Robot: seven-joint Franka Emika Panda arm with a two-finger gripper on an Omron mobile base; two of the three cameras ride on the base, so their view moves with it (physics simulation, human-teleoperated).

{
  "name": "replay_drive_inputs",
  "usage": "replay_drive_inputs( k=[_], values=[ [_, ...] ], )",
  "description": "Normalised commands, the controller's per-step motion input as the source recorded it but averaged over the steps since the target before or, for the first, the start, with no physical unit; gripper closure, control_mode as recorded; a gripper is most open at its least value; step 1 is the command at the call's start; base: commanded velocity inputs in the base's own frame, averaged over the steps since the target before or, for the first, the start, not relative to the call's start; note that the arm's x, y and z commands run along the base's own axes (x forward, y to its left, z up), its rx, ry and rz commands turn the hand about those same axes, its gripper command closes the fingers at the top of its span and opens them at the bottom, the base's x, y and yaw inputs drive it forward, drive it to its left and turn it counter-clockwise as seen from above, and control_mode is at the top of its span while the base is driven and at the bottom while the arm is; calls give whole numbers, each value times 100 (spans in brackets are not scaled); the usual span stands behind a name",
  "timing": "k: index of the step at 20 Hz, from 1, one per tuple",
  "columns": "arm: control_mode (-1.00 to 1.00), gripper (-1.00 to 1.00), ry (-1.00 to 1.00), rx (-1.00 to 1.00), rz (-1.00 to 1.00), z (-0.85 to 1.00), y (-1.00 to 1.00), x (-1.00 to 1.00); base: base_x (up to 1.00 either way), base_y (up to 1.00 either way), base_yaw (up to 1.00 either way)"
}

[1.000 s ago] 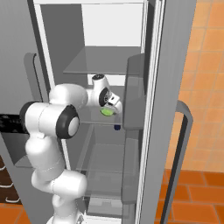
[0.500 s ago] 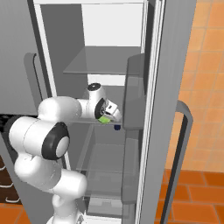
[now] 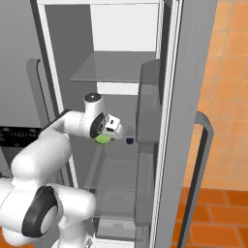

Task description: Grab a lemon wedge from the fridge and one ice cube from the ice bowl, and put them in the glass of lemonade.

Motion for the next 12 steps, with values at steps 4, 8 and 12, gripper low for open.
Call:
replay_drive_inputs(
  k=[4, 8, 12],
  values=[
    [-100, 100, 5, 1, 27, 3, 28, -97, 0, 0, 0],
    [-100, 100, 6, -1, 19, 21, 28, -96, 0, 0, 0],
    [-100, 100, 18, -3, 16, 44, 37, -75, 0, 0, 0]
  ],
)
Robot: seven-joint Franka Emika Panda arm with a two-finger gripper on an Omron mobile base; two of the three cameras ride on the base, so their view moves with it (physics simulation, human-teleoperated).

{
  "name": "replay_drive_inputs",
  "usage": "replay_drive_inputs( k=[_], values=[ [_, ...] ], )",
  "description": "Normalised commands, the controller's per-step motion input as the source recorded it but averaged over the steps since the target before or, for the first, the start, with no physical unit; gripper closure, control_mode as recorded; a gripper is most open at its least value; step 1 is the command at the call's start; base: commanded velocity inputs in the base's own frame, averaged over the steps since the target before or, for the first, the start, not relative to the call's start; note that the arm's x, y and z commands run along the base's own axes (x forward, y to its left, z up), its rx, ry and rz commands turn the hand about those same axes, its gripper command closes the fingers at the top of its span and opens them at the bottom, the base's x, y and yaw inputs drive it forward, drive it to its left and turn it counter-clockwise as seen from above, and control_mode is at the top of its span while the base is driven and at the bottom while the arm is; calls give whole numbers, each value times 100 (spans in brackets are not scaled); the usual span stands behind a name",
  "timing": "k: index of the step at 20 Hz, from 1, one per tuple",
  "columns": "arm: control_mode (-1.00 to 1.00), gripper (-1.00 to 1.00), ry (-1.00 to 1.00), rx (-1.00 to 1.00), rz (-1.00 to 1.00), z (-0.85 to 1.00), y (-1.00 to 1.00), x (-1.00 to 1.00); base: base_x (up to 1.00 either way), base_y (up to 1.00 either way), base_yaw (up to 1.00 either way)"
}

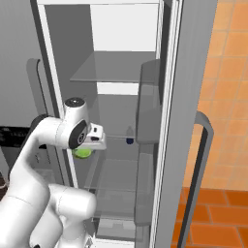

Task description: Grab a lemon wedge from the fridge and one ice cube from the ice bowl, and put them in the glass of lemonade.

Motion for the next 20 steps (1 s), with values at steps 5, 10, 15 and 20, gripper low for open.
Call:
replay_drive_inputs(
  k=[5, 10, 15, 20],
  values=[
    [-100, 100, 6, -2, 7, 19, 23, -58, 0, 0, 0],
    [-100, 100, 0, 0, 0, 0, 0, -2, 0, 0, 0],
    [100, 100, 0, 0, 0, 0, 0, -2, -48, 4, 2],
    [100, 100, 0, 0, 0, 0, 0, 0, -33, 91, 2]
  ],
)
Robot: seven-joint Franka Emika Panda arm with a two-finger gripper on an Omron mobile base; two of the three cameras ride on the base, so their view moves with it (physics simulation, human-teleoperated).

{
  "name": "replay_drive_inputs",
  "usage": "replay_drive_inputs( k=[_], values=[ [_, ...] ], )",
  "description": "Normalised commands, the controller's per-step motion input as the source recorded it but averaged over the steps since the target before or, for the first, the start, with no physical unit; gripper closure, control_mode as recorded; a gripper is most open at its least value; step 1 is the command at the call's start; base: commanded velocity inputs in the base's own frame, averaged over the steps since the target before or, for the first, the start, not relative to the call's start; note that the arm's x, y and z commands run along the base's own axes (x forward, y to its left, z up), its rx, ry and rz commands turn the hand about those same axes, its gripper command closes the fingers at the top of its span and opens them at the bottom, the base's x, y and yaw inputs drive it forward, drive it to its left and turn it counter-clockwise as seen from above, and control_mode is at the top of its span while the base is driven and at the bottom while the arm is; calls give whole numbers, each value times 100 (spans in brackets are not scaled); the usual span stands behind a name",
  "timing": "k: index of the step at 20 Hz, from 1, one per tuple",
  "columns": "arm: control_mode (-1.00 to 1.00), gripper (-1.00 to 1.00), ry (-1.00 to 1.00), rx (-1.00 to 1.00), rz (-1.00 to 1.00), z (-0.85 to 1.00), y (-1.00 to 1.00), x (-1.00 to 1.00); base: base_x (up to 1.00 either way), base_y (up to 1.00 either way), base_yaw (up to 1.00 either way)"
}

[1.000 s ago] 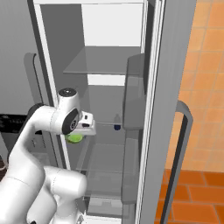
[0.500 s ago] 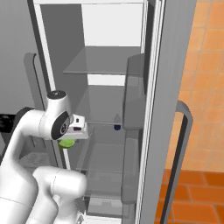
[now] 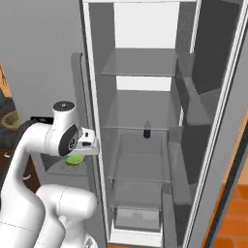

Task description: Grab a lemon wedge from the fridge and one ice cube from the ice bowl, and put them in the glass of lemonade.

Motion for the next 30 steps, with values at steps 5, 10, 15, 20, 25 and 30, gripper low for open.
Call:
replay_drive_inputs(
  k=[5, 10, 15, 20, 25, 30],
  values=[
    [100, 100, 0, 0, 0, 0, 0, 0, -8, 100, 11],
    [100, 100, 0, 0, 0, 0, 0, 0, 5, 100, 12],
    [100, 100, 0, 0, 0, 0, 0, 0, 42, 100, 0],
    [100, 100, 0, 0, 0, 0, 0, 0, 55, 99, 0],
    [100, 100, 0, 0, 0, 0, 0, 0, 30, 48, -2],
    [-100, 100, 2, -1, -1, 0, 3, 23, 8, 0, -3]
  ],
)
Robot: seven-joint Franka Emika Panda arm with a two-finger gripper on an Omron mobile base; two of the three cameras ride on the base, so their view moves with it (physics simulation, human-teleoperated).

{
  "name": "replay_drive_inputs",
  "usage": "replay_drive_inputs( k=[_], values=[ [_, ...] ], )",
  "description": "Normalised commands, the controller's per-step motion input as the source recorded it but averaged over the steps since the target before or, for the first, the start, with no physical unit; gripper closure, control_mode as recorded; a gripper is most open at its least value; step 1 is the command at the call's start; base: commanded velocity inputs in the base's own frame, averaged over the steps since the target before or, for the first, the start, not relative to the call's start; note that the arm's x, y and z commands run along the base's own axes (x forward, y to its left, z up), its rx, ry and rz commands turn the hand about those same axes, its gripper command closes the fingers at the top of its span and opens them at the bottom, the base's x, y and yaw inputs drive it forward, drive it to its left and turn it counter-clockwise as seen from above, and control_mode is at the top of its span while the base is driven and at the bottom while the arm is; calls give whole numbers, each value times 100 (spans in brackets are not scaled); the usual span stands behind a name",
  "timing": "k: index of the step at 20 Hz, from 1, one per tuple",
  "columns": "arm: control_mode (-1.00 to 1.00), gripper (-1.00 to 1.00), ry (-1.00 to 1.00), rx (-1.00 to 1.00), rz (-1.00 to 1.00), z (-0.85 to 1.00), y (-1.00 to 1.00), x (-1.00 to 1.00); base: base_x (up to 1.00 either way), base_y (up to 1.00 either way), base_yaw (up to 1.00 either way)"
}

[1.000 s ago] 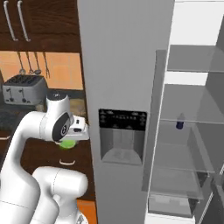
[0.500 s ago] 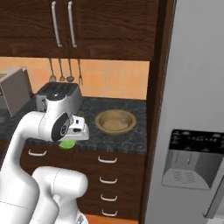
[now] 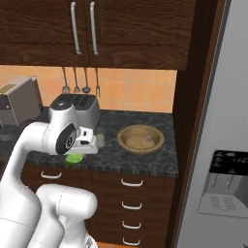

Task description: Grab a lemon wedge from the fridge and one ice cube from the ice bowl, and put them in the glass of lemonade.

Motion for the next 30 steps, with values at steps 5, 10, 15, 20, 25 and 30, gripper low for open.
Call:
replay_drive_inputs(
  k=[5, 10, 15, 20, 25, 30],
  values=[
    [-100, 100, 4, -3, 0, 0, 21, 77, 0, 0, 0],
    [-100, 100, 0, -5, -3, -7, 11, 60, 0, 0, 0],
    [-100, 100, -10, 2, -6, 1, -10, 71, 0, 0, 0],
    [-100, 100, -7, 6, -4, 15, -2, 79, 0, 0, 0],
    [-100, 100, 1, 0, -1, 2, -1, 54, 0, 0, 0],
    [-100, 100, 0, 0, 0, -6, 0, 41, 0, 0, 0]
  ],
)
